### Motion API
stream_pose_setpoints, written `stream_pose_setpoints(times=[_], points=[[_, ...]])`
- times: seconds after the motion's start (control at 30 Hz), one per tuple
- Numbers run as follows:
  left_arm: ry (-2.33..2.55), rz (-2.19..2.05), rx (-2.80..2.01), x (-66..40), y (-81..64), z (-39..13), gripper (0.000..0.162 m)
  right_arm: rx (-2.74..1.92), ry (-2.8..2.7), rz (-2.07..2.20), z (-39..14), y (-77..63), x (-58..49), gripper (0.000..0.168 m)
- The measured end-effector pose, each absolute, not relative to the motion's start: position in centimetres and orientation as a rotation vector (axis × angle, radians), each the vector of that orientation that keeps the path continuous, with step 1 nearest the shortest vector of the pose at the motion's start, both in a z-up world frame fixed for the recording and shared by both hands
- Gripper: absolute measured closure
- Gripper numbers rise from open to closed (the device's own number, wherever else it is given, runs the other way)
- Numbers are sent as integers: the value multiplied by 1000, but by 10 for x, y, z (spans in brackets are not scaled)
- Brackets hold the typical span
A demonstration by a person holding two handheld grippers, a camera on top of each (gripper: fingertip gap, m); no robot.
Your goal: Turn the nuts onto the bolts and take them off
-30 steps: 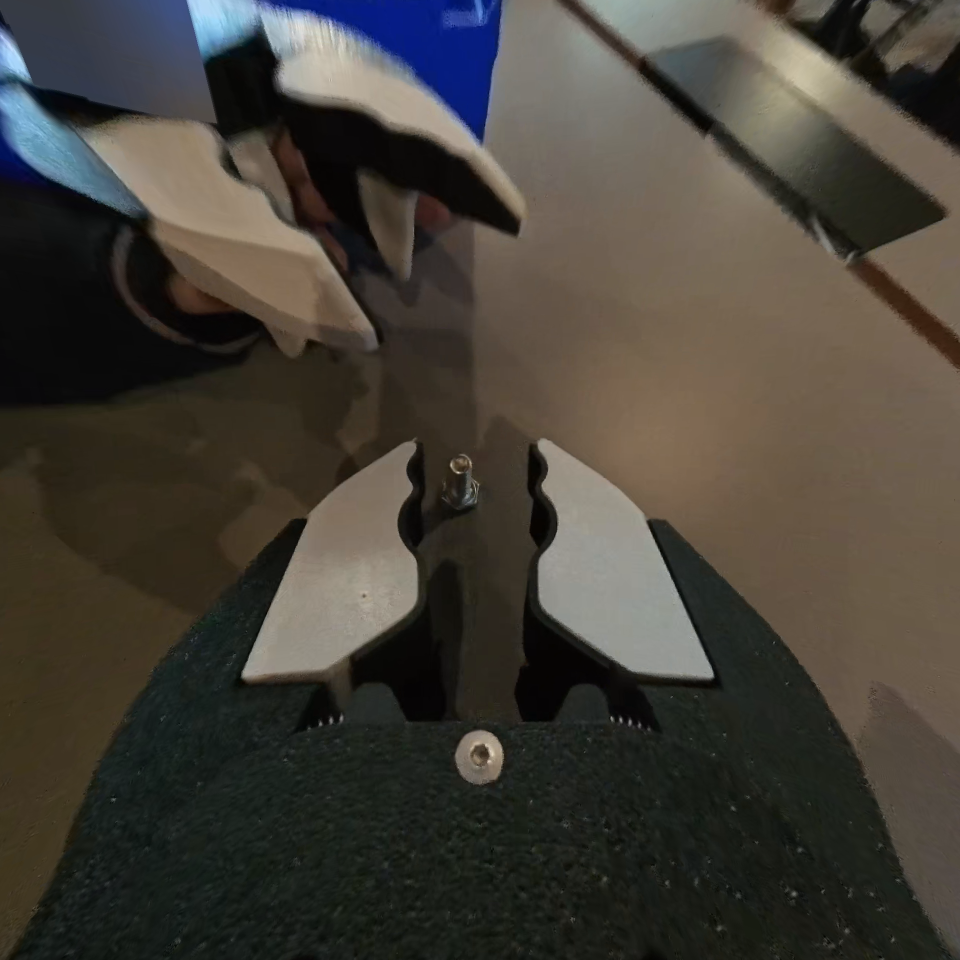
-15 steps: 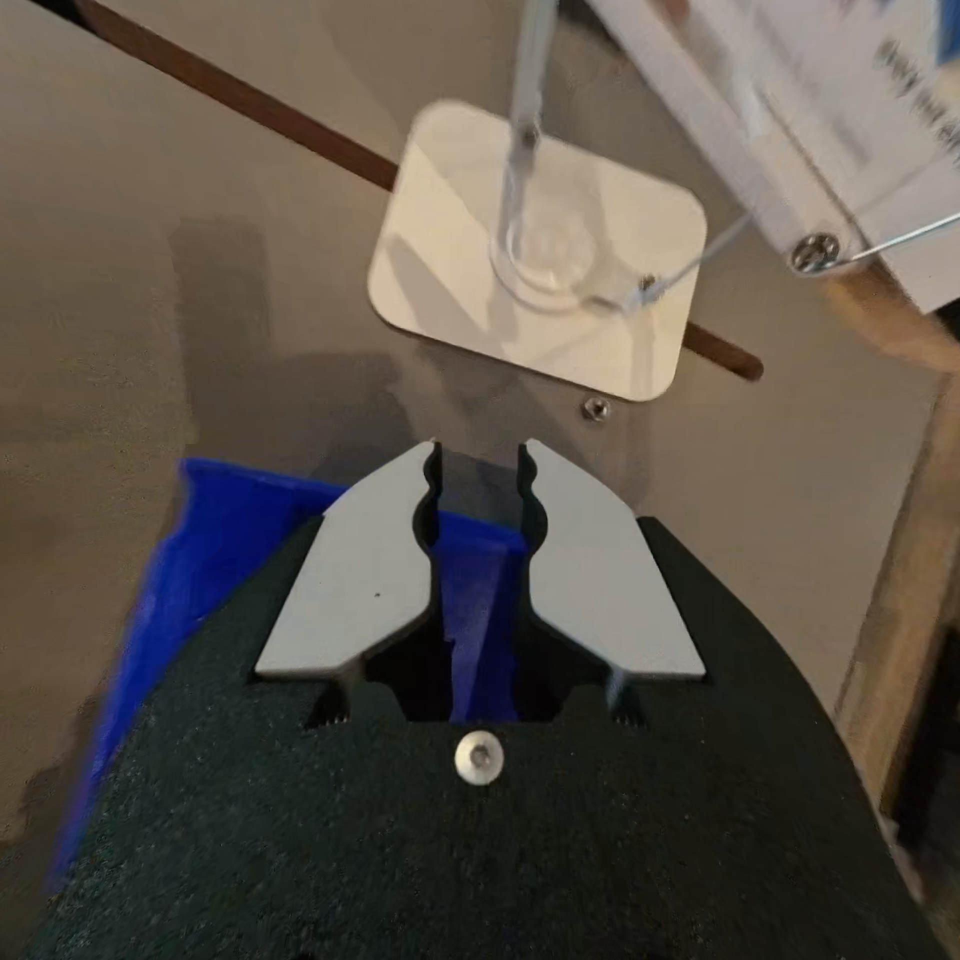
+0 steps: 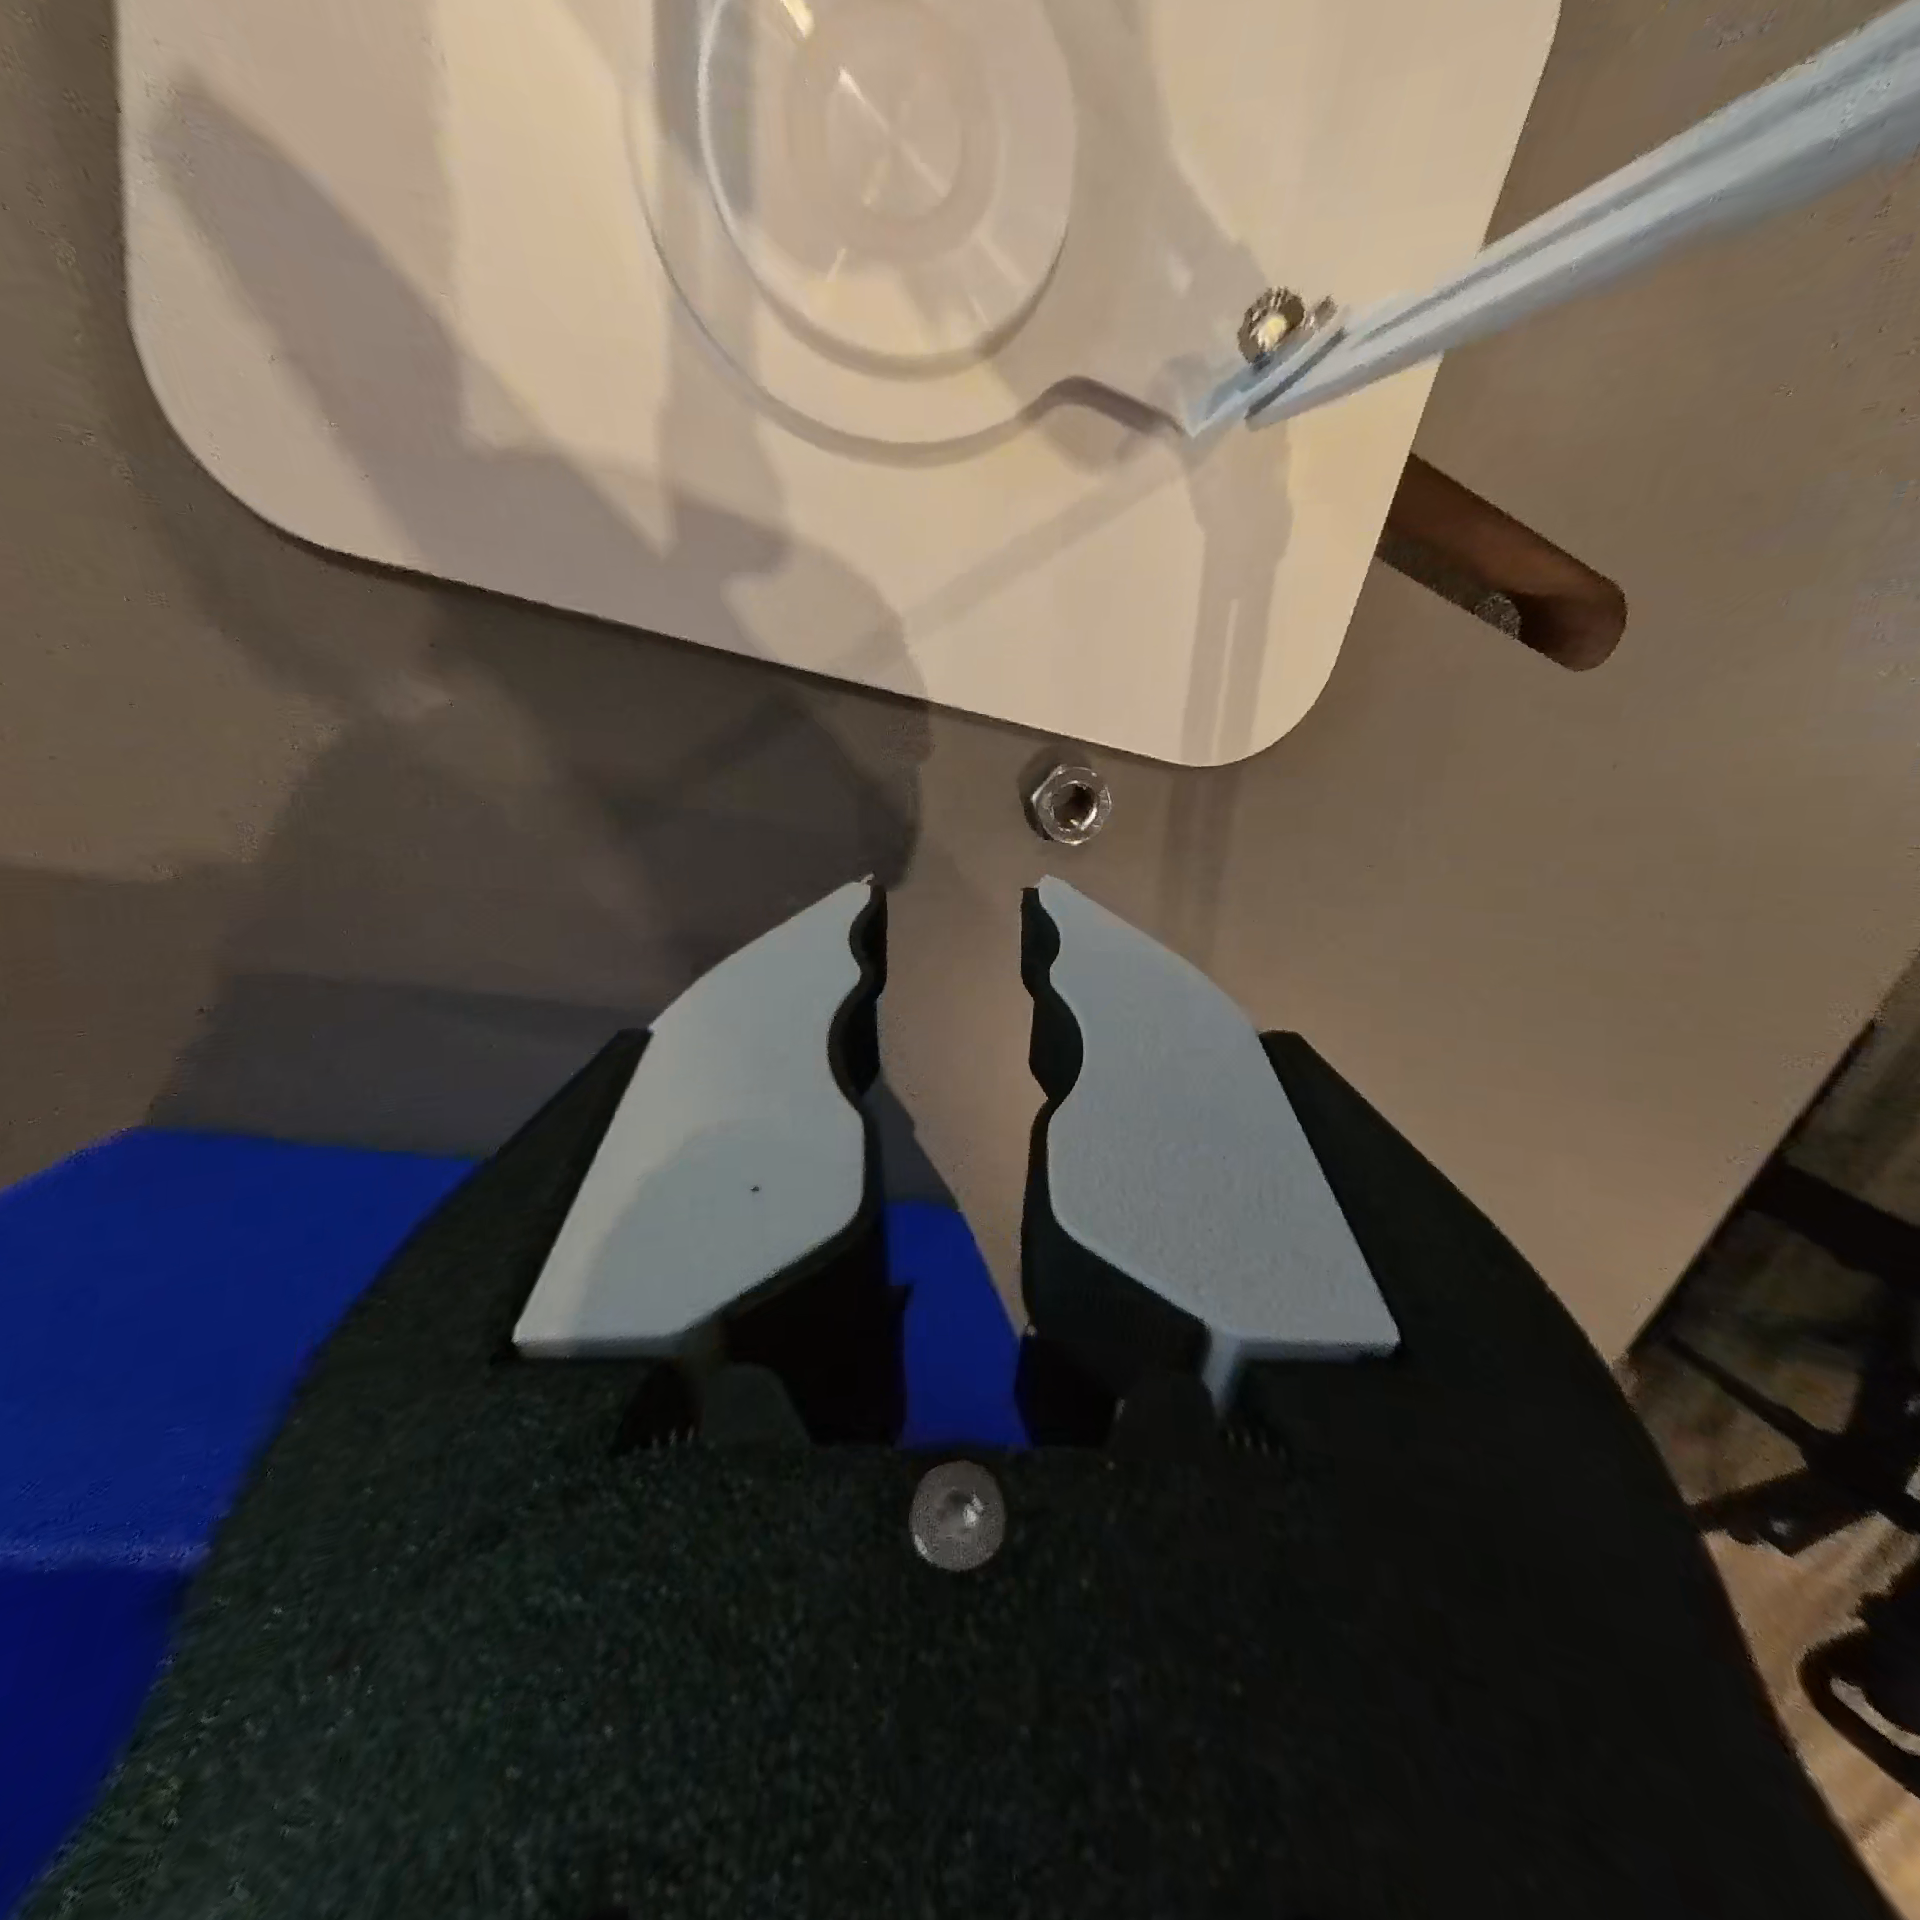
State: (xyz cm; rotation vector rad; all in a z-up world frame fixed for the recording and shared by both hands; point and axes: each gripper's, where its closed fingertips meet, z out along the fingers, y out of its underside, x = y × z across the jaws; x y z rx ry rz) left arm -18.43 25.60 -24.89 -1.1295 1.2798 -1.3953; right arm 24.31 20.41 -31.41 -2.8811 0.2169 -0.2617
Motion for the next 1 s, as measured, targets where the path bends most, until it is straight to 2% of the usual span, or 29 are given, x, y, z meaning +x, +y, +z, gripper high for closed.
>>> stream_pose_setpoints(times=[0.03,0.27,0.53,0.7,0.8,0.9,1.0], points=[[1279,-1397,-1130,-184,256,-249,113,-2887,215,-241,-316,202,244,144],[1280,-1401,-1132,-184,256,-249,113,-2929,263,102,-324,179,218,152],[1285,-1402,-1127,-184,255,-249,114,-2865,316,360,-325,135,174,148],[1295,-1403,-1127,-183,254,-250,114,-2746,236,232,-294,123,189,146],[1300,-1406,-1127,-182,253,-250,114,-2591,-29,72,-276,141,223,134],[1294,-1411,-1129,-182,254,-250,114,-2486,-356,-42,-284,153,253,129],[1278,-1427,-1128,-183,255,-248,114,-2349,-520,33,-296,167,261,126]])
